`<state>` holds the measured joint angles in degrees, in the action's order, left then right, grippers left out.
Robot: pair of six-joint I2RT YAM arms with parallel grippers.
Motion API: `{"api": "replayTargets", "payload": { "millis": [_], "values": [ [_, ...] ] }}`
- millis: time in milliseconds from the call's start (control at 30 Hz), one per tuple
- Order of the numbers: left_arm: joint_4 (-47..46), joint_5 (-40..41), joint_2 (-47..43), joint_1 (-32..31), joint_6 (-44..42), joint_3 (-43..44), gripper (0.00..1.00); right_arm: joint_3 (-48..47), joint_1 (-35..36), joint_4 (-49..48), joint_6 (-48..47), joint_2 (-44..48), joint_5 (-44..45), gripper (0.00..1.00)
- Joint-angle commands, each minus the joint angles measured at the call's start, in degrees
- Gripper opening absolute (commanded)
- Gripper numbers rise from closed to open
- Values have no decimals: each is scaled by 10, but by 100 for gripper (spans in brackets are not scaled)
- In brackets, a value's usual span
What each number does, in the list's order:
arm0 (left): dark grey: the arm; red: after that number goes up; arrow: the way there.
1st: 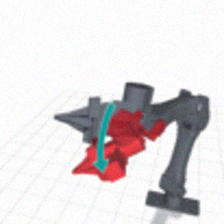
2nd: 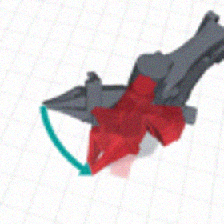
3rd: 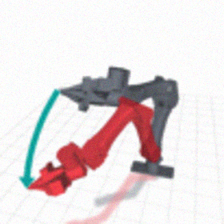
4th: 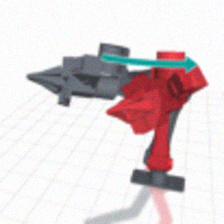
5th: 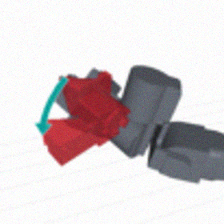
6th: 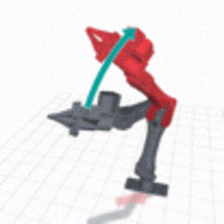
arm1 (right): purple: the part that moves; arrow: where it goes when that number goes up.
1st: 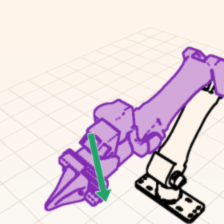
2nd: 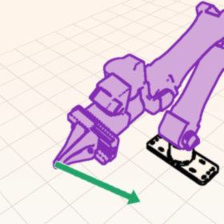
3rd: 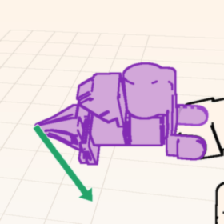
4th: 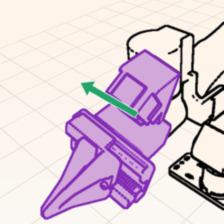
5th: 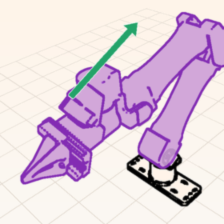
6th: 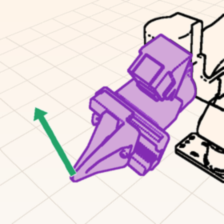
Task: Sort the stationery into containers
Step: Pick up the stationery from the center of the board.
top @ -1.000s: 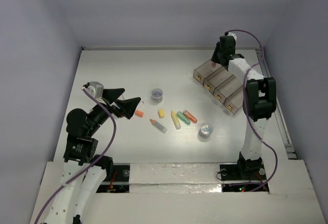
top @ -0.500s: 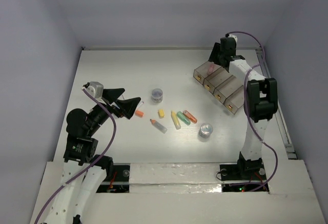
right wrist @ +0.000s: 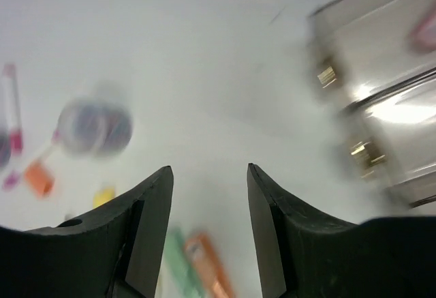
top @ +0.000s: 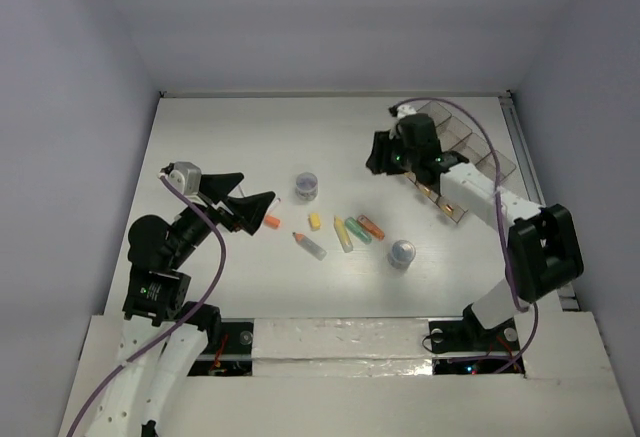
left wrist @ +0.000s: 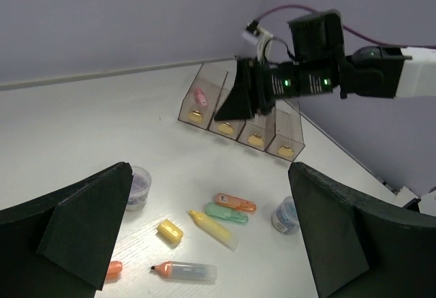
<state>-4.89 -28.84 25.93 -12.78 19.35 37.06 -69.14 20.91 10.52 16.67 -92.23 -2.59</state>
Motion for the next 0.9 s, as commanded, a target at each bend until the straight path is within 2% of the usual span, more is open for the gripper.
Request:
{"api": "replayTargets", "payload": {
  "millis": [0, 200, 300, 433, 867],
  "values": [
    [-21, 0, -8, -5, -10, 6, 99, 77, 49, 62, -21, 51, -6, 54],
    [-19, 5, -12, -10, -12, 8, 99, 144, 85, 138, -17, 104, 8, 54],
    [-20, 3, -14, -10, -11, 7, 99, 150, 100, 158, -26, 102, 7, 58],
    [-19, 4, -13, -10, -12, 6, 99, 145, 124, 161, -35, 70, 1, 69],
    [-16, 3, -11, -16, -11, 7, 99, 106, 142, 158, -49, -18, 43, 60]
  ]
}}
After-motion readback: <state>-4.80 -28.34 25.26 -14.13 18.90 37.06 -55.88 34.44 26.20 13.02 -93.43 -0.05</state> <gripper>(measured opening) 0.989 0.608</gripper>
